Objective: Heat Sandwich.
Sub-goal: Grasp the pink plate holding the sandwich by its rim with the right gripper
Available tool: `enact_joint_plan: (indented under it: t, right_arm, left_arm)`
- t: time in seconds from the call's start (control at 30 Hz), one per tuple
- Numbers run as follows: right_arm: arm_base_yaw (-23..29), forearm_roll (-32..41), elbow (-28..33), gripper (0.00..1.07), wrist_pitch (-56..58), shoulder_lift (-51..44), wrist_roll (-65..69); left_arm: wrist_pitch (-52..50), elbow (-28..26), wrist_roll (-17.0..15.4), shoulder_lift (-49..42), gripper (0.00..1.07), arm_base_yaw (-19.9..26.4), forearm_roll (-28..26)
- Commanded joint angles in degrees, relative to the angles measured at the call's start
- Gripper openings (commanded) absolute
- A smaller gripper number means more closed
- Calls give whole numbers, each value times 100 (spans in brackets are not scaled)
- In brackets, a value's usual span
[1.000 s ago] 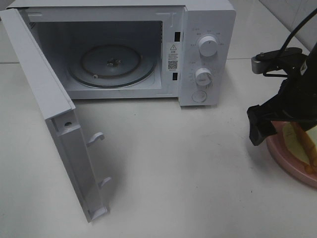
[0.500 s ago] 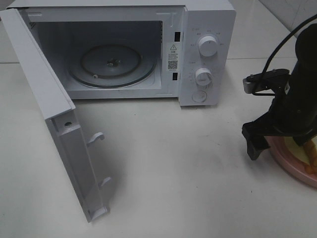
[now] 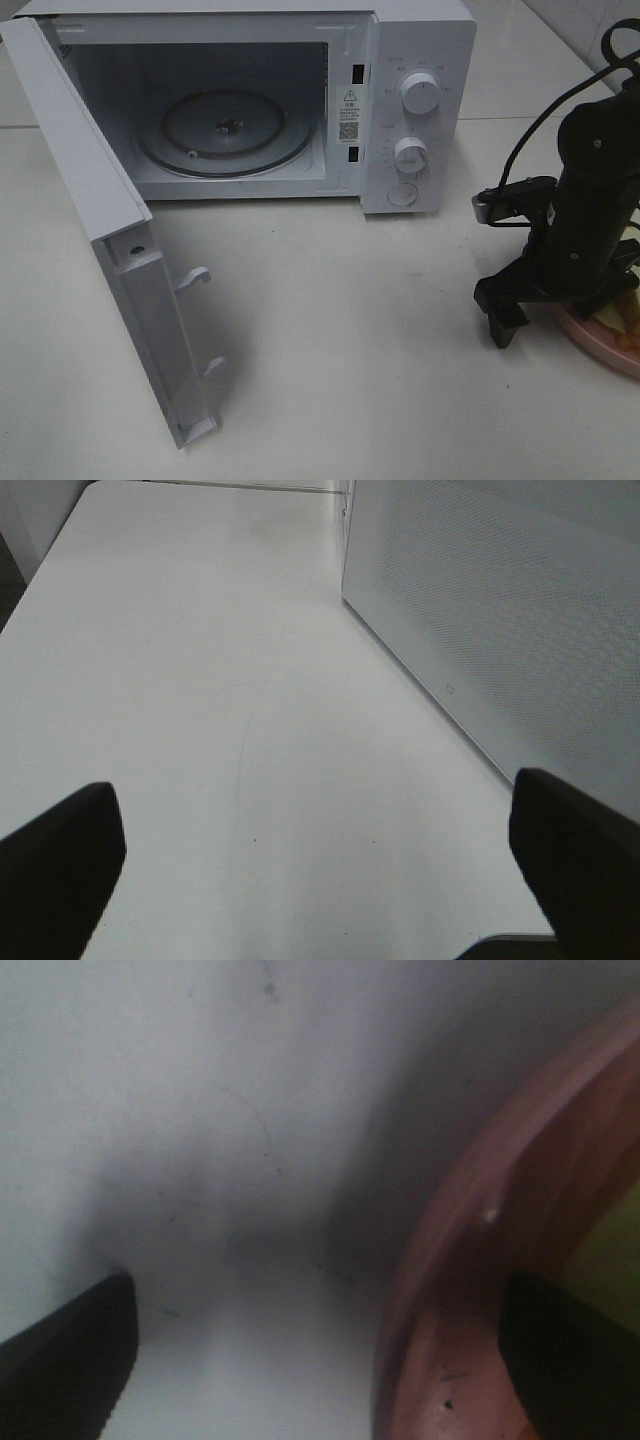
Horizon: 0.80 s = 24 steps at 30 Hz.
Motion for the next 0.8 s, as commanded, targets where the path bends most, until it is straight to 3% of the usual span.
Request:
enact_joint_plan:
  t: [0.03,0.23,0.33,0.37,0.43,0.47,0.5,0.6,0.8]
  right_arm:
    - [-23,-138,0,85,-115,92,74]
    - [-23,-229,0,71,-69,92,109]
    - [-23,-298,0,52,17,92,315]
    - [-23,-298,0,52,17,92,315]
    - [-23,-401,-6,38,52,92,401]
    - [-23,-487,-6,22,57,86,498]
    - [-23,-487,-6,22,57,86,498]
    - [-23,-768,-6,0,57,86,722]
    - [-23,-802,-6,0,120,86,825]
  left_arm:
    - [-23,6,-23,-23,98,29,-40]
    - [-23,6,-23,-23,98,29,-40]
    - [-23,6,-23,-23,98,29,-40]
    - [-23,6,-23,-23,98,29,-40]
    - [-23,6,-23,-23,98,29,-40]
    - [-23,6,-23,-23,98,29,-40]
    - [-23,6,-23,-23,98,29,-40]
    - [-23,6,-23,-23,98,29,-40]
    - [-23,6,-29,-23,98,29,-34]
